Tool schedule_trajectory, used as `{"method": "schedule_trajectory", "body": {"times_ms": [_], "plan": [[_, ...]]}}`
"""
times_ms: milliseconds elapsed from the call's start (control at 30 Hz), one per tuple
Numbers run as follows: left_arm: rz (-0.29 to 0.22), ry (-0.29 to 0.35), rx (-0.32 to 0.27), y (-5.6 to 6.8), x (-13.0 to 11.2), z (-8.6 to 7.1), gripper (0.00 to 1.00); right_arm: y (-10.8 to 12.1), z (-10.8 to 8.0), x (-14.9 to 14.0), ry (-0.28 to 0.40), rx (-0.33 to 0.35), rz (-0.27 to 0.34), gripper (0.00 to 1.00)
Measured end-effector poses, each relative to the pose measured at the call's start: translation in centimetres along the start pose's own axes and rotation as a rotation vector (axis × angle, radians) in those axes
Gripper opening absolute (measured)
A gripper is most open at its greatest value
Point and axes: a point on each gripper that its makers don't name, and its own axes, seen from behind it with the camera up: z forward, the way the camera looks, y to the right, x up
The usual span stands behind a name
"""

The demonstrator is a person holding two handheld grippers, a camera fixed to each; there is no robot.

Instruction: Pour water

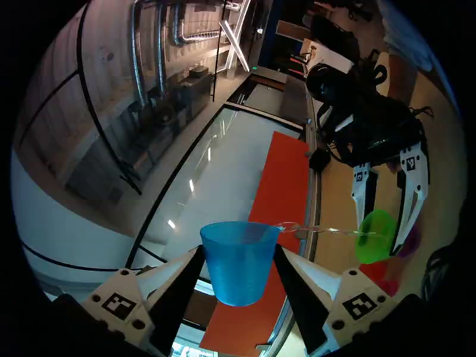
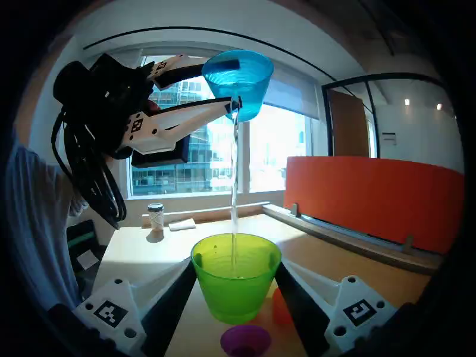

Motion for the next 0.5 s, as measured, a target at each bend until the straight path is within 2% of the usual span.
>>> {"method": "schedule_trajectory", "body": {"times_ms": [500], "plan": [[0.044, 0.003, -0.01, -0.31, 0.46, 0.12, 0.83, 0.05, -0.25, 0.24, 0.004, -0.007, -0.002, 0.9]]}}
